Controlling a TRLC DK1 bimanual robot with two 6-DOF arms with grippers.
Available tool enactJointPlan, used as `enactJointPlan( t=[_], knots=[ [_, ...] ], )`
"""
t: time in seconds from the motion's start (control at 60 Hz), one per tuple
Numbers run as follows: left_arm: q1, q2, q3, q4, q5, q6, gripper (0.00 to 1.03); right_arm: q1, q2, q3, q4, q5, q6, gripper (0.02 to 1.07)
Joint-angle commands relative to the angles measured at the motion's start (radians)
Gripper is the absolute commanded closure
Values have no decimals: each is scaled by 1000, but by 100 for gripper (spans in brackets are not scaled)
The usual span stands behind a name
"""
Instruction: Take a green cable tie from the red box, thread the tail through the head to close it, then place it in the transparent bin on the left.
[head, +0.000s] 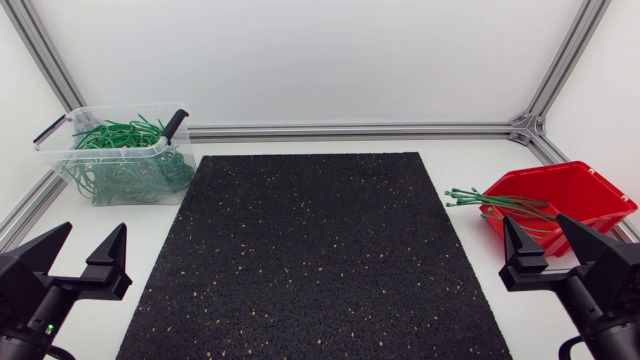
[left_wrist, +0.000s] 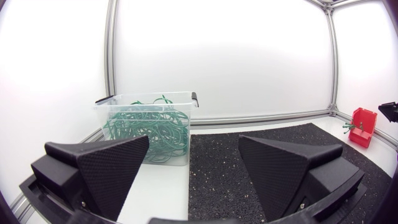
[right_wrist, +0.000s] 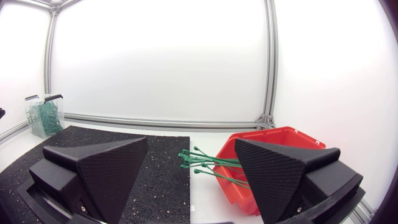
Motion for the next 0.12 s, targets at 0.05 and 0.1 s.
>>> enactJointPlan(
  t=[0.05,0.1],
  knots=[
    [-8,-7,-42,-9,-1,-22,3,7,-6,-23,14,3,19,5],
    [-8,-7,-42,-9,-1,-22,3,7,-6,-23,14,3,19,5]
  ],
)
